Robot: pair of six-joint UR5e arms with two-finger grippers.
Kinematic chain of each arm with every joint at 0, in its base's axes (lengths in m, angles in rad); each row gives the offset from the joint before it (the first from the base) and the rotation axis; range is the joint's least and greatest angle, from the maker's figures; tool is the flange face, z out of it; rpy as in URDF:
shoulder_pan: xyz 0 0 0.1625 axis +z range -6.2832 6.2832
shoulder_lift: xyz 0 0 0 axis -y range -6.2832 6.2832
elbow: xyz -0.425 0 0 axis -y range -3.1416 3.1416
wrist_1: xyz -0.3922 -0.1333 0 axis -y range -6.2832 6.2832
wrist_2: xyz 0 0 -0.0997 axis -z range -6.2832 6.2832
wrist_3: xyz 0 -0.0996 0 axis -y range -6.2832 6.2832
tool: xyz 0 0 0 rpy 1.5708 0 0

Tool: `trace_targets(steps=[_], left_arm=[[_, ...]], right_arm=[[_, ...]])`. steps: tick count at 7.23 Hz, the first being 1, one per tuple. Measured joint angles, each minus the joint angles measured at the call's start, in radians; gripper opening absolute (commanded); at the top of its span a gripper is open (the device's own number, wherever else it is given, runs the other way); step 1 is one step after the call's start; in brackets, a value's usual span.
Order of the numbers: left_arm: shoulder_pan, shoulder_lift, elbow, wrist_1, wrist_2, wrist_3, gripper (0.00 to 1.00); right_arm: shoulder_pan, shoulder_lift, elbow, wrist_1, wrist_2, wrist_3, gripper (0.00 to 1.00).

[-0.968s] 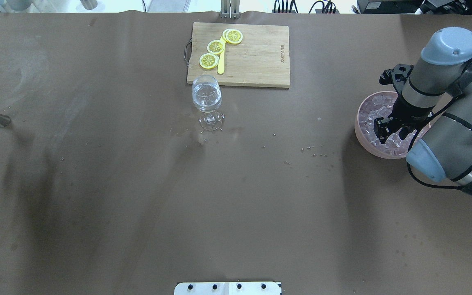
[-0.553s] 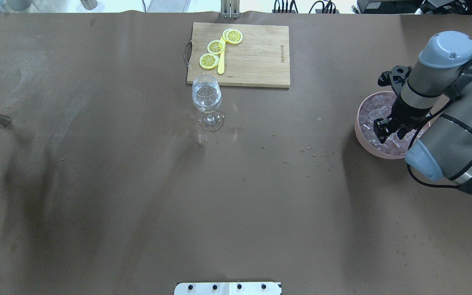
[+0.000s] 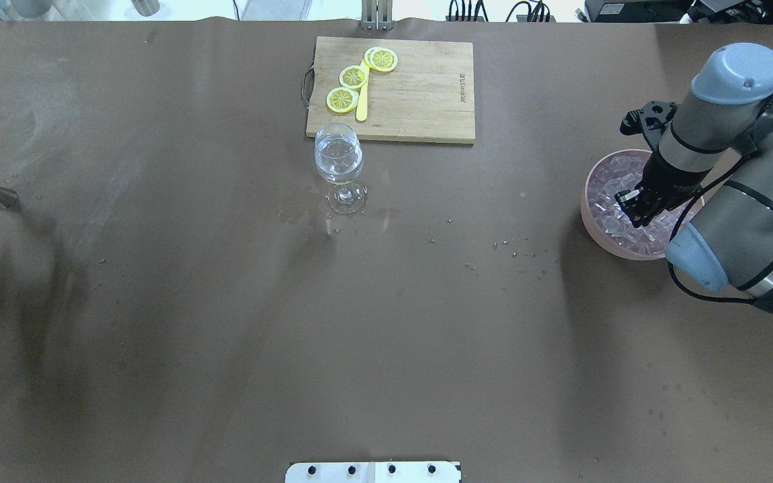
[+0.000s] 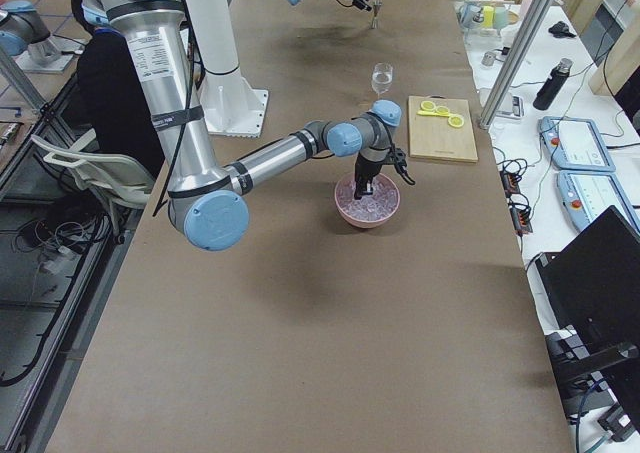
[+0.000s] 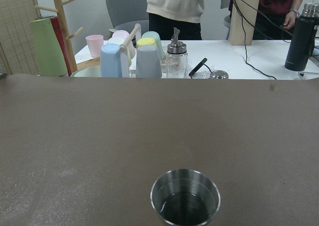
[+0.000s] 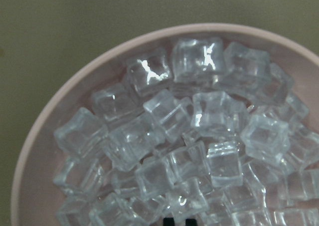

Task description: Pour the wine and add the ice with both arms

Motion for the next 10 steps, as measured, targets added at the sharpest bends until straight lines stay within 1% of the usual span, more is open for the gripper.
trace_targets(steps=[1, 2, 4, 5, 6, 7, 8, 9, 10], left_arm=[[0.010, -0.017, 0.026, -0.012, 0.009, 0.000, 0.96], [0.014, -0.032, 0.046, -0.018, 0.014, 0.000, 0.96], [0.018, -0.052, 0.075, -0.031, 0.022, -0.007, 0.96], [0.018, -0.069, 0.101, -0.054, 0.039, -0.010, 0.96], [0.018, -0.084, 0.120, -0.073, 0.060, -0.012, 0.96], [0.018, -0.094, 0.130, -0.083, 0.073, -0.014, 0.96], [0.018, -0.100, 0.140, -0.087, 0.079, -0.020, 0.95], [0.020, -0.108, 0.155, -0.088, 0.081, -0.037, 0.95], [0.023, -0.114, 0.173, -0.089, 0.082, -0.053, 0.95]], right_arm=[[0.007, 0.002, 0.006, -0.003, 0.001, 0.000, 0.17], [0.011, 0.002, 0.008, -0.007, 0.001, -0.001, 0.36], [0.011, 0.003, -0.003, -0.005, -0.004, 0.000, 0.60], [0.011, 0.001, -0.010, -0.002, -0.006, 0.001, 0.66], [0.011, 0.001, -0.012, -0.001, -0.007, 0.001, 0.69], [0.011, 0.000, -0.013, -0.001, -0.007, 0.001, 0.68], [0.009, -0.002, -0.014, 0.000, -0.007, 0.001, 0.64], [0.007, -0.004, -0.016, 0.000, -0.008, 0.001, 0.58], [0.004, -0.004, -0.019, 0.001, -0.009, -0.001, 0.50]])
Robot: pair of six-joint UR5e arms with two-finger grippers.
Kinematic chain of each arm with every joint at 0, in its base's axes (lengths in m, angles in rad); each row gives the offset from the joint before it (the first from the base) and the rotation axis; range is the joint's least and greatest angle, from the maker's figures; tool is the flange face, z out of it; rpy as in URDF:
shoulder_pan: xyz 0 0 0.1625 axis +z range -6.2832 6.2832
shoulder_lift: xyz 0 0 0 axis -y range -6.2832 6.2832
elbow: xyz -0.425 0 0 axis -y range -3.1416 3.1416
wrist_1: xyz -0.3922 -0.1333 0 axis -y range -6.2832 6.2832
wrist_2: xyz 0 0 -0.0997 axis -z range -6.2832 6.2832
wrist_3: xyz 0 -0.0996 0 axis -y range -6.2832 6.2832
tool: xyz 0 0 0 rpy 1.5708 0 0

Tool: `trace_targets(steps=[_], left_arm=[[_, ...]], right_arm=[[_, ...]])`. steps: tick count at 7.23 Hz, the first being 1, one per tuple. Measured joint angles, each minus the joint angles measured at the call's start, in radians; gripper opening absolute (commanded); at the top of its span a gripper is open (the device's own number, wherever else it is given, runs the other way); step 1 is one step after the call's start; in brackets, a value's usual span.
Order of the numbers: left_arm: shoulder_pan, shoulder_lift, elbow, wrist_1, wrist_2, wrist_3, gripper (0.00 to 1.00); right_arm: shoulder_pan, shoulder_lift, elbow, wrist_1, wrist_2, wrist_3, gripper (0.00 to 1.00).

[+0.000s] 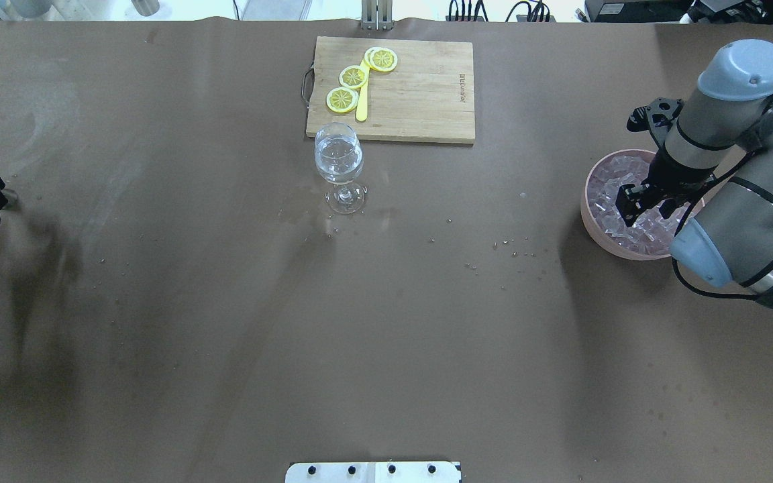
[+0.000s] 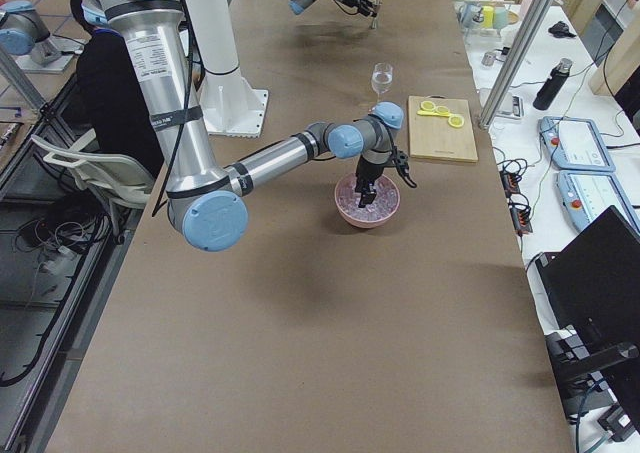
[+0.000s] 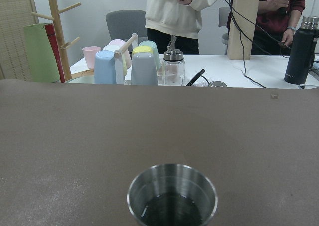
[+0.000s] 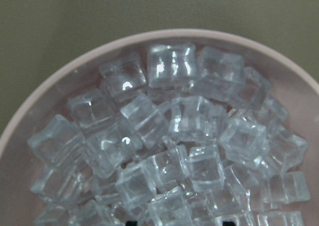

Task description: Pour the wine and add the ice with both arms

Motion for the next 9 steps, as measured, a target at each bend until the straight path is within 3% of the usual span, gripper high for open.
trace_targets(steps=[1, 6, 7, 9], left_arm=[[0.005, -0.006, 0.014, 0.000, 0.000, -0.008, 0.92], [0.010, -0.035, 0.051, 0.000, 0.004, -0.011, 0.85], [0.010, -0.037, 0.054, 0.001, 0.004, -0.009, 0.81], [0.009, -0.039, 0.055, 0.002, 0.005, -0.008, 0.73]], right_arm=[[-0.002, 0.001, -0.002, 0.000, -0.001, -0.002, 0.46], [-0.009, 0.006, -0.014, 0.000, -0.001, 0.000, 0.43], [-0.010, 0.006, -0.016, 0.000, -0.001, 0.000, 0.31], [-0.010, 0.007, -0.017, 0.000, 0.000, -0.001, 0.17]])
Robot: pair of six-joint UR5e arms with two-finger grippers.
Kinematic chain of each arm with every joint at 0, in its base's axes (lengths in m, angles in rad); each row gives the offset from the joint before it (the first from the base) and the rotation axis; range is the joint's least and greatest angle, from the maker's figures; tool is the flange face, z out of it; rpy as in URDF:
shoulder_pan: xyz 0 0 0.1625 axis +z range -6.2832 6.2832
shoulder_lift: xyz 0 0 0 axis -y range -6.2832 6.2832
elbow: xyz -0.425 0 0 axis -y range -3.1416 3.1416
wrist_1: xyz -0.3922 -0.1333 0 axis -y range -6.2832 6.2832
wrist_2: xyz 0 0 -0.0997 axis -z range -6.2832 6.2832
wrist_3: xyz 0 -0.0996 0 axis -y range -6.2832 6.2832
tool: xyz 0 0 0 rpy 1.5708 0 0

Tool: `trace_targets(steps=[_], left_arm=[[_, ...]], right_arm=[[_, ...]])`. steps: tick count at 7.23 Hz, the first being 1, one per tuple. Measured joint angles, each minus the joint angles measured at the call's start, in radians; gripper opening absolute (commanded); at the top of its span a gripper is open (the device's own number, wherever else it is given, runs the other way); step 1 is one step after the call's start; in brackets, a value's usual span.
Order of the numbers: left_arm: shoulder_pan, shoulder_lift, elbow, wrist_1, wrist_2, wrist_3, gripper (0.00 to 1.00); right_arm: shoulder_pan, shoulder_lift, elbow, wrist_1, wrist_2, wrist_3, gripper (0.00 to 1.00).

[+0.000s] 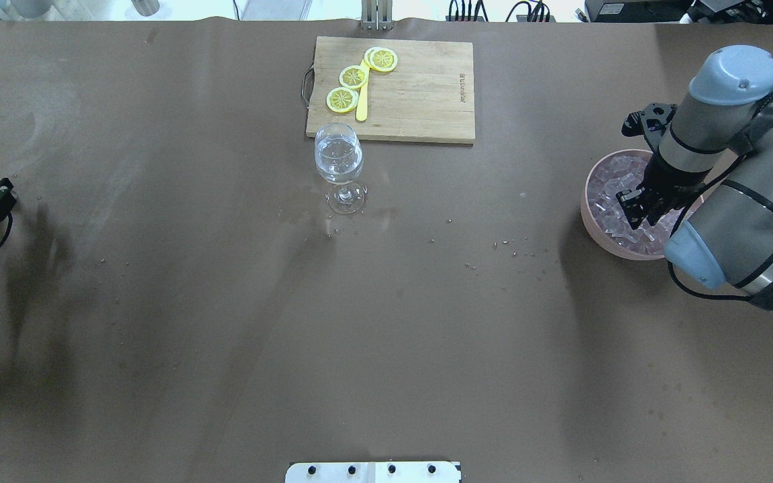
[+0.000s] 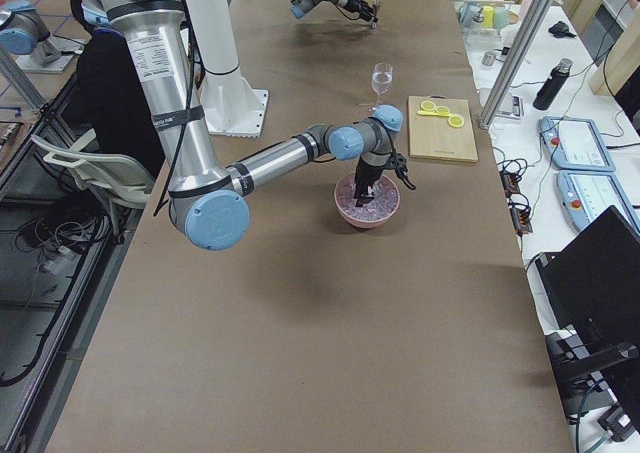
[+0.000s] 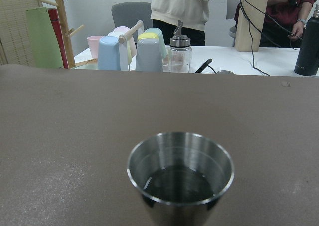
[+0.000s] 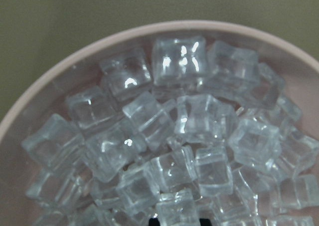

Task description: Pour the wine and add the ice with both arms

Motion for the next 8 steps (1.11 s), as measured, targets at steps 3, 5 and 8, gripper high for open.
trace_targets(steps=[3, 5, 8], left_arm=[[-0.001, -0.004, 0.000, 0.004, 0.000, 0.000, 0.68], [-0.002, -0.009, 0.000, 0.008, -0.001, -0.001, 0.64], [-0.007, -0.012, 0.000, 0.009, -0.002, -0.002, 0.54]], right_arm=[[0.000, 0.002, 0.003, 0.002, 0.000, 0.000, 0.06], [0.010, 0.017, 0.014, 0.000, 0.009, -0.002, 0.03], [0.051, 0.026, 0.052, -0.029, 0.026, -0.004, 0.00]])
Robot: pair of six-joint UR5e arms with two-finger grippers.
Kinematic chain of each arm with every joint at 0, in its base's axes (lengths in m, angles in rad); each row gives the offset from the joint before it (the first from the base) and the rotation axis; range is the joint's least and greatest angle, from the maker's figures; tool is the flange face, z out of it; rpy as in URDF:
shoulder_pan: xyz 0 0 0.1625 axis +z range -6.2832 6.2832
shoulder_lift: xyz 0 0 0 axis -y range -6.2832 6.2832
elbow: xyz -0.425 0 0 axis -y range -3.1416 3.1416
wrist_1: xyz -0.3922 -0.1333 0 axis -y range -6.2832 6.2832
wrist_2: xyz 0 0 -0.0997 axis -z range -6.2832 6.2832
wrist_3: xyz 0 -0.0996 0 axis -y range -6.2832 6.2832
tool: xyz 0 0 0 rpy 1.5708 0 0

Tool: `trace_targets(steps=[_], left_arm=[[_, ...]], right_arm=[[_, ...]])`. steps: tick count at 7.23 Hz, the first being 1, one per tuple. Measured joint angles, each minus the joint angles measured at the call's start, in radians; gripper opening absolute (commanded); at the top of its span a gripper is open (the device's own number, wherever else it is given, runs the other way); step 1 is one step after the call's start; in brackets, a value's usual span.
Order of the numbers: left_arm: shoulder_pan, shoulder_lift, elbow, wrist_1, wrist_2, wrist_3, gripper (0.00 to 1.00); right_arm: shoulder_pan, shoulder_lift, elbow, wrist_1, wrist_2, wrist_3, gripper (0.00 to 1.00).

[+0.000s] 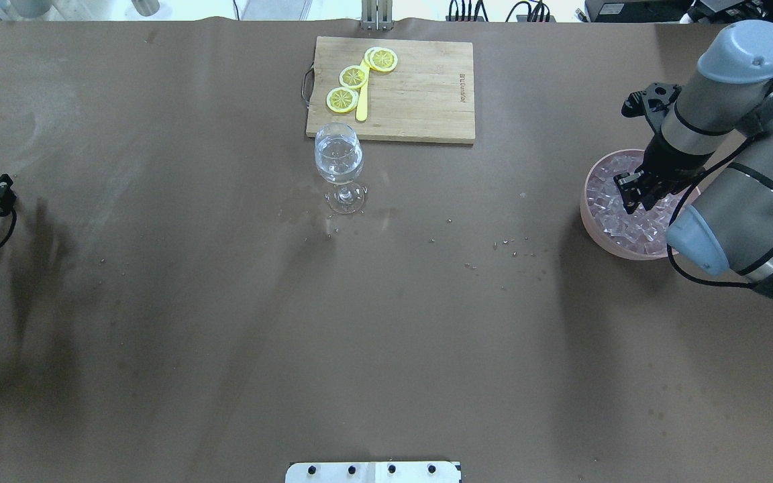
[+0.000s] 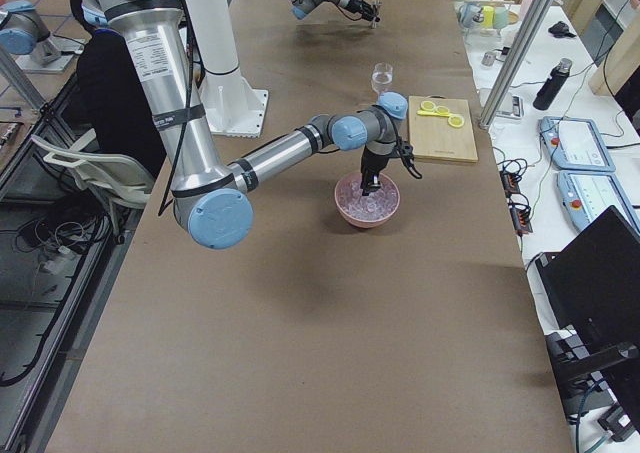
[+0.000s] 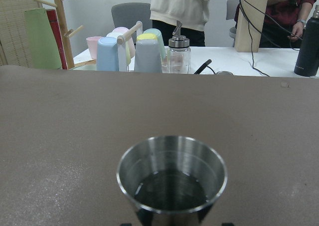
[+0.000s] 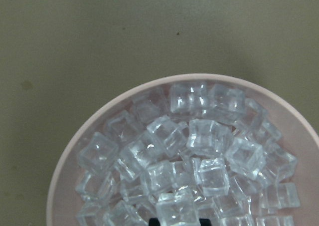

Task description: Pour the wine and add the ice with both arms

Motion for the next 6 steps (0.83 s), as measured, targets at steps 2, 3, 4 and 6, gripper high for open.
trace_targets(steps=[2, 3, 4, 6], left_arm=[[-0.003, 0.001, 0.001, 0.000, -0.003, -0.001, 0.50], [-0.005, 0.002, 0.004, -0.001, -0.004, -0.002, 0.42], [-0.006, 0.002, 0.007, -0.002, -0.004, -0.002, 0.36], [-0.008, 0.002, 0.008, -0.004, -0.006, -0.002, 0.28]], right_arm=[[0.031, 0.002, 0.037, -0.040, 0.023, -0.001, 0.00], [0.047, 0.005, 0.054, -0.059, 0.037, -0.001, 0.00], [0.061, 0.011, 0.064, -0.070, 0.051, -0.003, 0.00], [0.079, 0.027, 0.068, -0.077, 0.062, -0.027, 0.00]])
